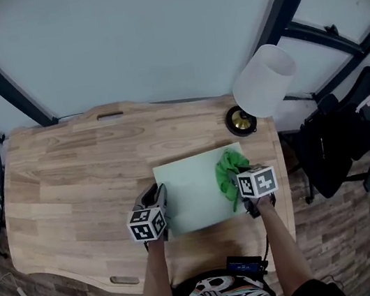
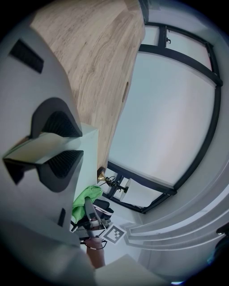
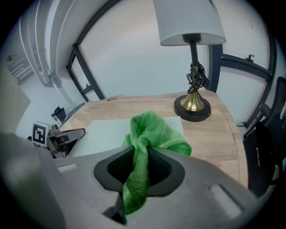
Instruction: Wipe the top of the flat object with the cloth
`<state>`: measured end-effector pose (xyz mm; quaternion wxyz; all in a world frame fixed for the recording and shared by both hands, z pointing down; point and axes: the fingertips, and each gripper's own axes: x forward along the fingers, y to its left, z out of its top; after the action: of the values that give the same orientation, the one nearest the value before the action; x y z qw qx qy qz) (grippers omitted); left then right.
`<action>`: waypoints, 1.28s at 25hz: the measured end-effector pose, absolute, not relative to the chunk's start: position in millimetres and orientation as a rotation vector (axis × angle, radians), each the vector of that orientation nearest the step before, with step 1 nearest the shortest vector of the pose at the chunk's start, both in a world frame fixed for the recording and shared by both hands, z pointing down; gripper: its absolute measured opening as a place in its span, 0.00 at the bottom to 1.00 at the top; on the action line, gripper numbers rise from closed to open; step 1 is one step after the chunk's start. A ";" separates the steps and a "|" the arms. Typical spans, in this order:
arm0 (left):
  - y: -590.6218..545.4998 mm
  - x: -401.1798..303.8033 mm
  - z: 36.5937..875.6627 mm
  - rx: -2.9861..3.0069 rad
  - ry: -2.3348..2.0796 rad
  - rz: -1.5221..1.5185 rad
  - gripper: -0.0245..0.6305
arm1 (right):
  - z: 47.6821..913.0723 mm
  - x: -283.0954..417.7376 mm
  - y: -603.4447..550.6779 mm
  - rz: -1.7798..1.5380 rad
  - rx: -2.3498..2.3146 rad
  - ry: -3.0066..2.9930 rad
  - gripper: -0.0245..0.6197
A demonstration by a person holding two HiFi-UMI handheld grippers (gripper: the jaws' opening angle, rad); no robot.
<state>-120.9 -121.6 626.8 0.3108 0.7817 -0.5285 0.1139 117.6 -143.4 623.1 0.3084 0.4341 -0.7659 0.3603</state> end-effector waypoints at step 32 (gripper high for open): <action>-120.4 -121.5 626.8 2.064 -1.419 0.296 0.18 | 620.1 44.9 -139.5 0.853 1.014 -2.073 0.15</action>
<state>-121.5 -120.4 626.8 0.3051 0.7793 -0.5358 0.1117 44.9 -139.5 620.1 0.3339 0.3885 -0.7942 0.3268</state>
